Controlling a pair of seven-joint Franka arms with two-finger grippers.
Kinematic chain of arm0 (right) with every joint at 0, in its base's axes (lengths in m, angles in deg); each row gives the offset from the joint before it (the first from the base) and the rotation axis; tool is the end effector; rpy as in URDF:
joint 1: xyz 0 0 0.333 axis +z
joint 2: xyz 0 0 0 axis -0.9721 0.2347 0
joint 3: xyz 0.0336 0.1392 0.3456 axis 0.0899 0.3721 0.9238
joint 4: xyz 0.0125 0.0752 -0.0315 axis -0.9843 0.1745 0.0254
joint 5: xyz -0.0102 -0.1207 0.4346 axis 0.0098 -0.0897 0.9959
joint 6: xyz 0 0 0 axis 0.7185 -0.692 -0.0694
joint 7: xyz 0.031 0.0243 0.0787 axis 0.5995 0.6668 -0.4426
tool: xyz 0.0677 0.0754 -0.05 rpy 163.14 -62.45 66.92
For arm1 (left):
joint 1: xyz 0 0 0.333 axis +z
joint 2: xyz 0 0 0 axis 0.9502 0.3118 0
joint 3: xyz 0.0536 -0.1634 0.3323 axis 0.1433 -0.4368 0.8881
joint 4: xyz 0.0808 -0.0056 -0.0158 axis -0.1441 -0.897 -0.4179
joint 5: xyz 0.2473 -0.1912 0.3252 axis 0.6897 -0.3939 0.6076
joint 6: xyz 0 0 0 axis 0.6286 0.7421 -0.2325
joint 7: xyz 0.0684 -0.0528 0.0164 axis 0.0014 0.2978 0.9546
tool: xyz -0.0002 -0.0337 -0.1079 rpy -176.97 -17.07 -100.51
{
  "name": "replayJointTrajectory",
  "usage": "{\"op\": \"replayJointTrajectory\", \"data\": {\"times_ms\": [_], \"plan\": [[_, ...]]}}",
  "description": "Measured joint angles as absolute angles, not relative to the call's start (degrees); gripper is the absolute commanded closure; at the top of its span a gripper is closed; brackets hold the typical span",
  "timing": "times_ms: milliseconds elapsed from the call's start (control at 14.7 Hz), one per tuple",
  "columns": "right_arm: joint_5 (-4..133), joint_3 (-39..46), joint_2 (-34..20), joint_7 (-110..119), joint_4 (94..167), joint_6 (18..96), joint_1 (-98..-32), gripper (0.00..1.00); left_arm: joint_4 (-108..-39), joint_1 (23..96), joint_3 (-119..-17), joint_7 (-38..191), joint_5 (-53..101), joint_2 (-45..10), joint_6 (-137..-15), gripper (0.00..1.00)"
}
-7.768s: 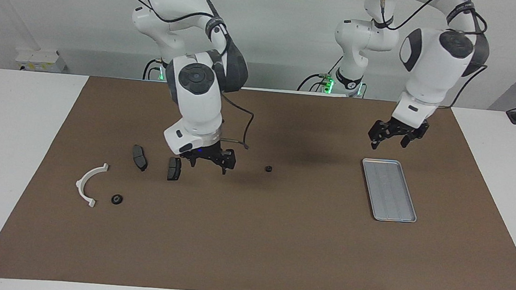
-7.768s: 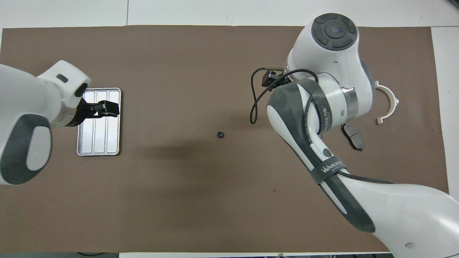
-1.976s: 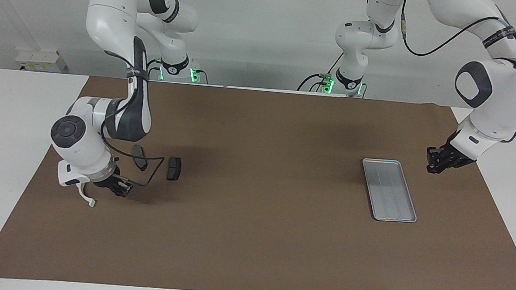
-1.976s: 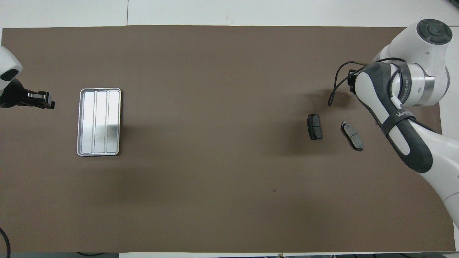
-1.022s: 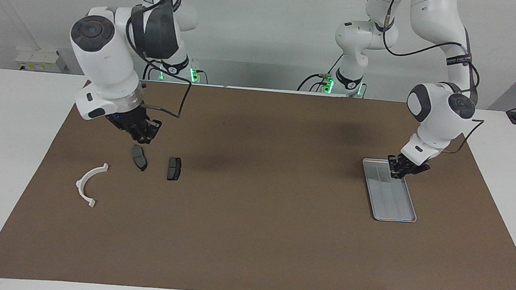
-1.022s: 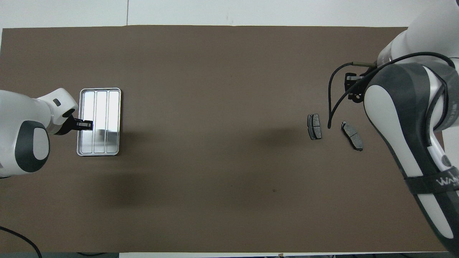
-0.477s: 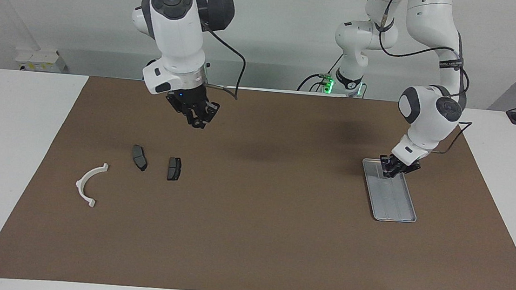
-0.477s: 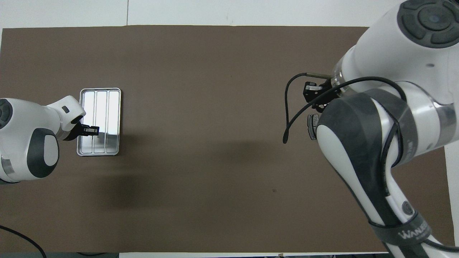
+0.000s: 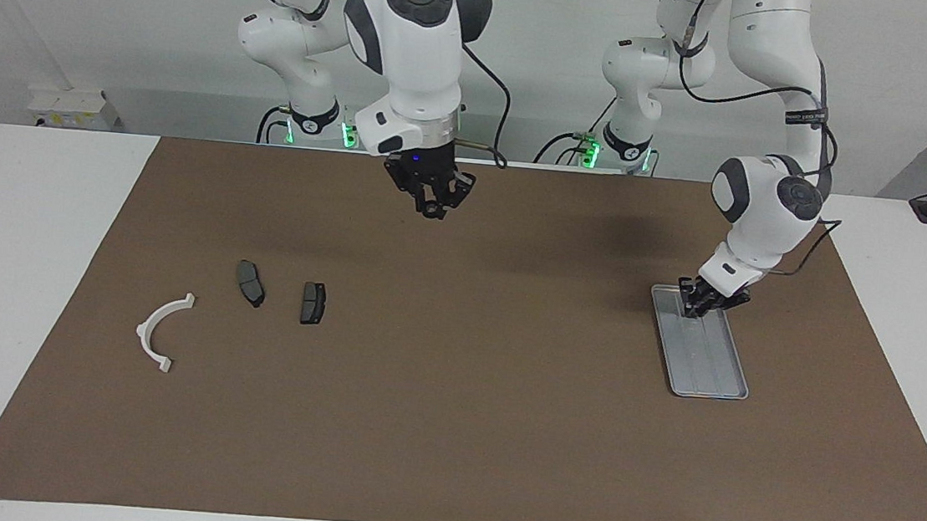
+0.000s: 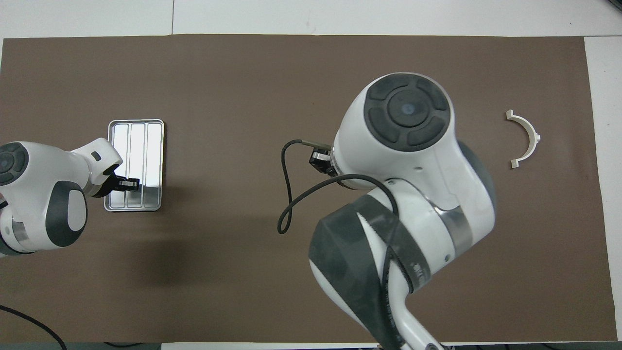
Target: Pick bearing gear from pile to tray
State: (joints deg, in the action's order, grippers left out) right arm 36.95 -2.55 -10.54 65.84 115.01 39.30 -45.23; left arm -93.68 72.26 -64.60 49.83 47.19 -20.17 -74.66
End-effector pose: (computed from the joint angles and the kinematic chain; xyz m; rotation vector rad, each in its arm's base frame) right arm 0.5867 0.3775 0.5771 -3.0469 0.5612 0.0573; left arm 0.5812 0.0119 0.3150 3.1157 -0.2427 0.0111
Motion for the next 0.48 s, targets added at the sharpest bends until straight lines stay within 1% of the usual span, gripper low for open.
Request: {"op": "replayJointTrajectory", "data": {"times_ms": [136,273,341,409,477], "plan": [[36.95,-2.53,-9.23,67.18,116.63,43.12,-43.18,1.00,-94.51,72.26,-64.60,49.83,47.19,-20.18,-76.04,0.99],[36.95,-2.54,-7.94,67.84,119.34,48.71,-42.29,1.00,-95.07,72.26,-64.60,49.83,47.19,-20.22,-76.73,0.98],[36.95,-2.54,-7.23,67.92,120.58,51.19,-42.05,1.00,-95.11,72.26,-64.60,49.83,47.19,-20.28,-76.75,0.96],[36.95,-2.54,-6.42,67.96,121.77,53.57,-41.83,1.00,-95.15,72.25,-64.60,49.83,47.19,-20.28,-76.79,0.66],[36.95,-2.54,-5.58,67.97,122.85,55.73,-41.64,1.00,-95.16,72.25,-64.60,49.83,47.19,-20.28,-76.81,0.10]]}}
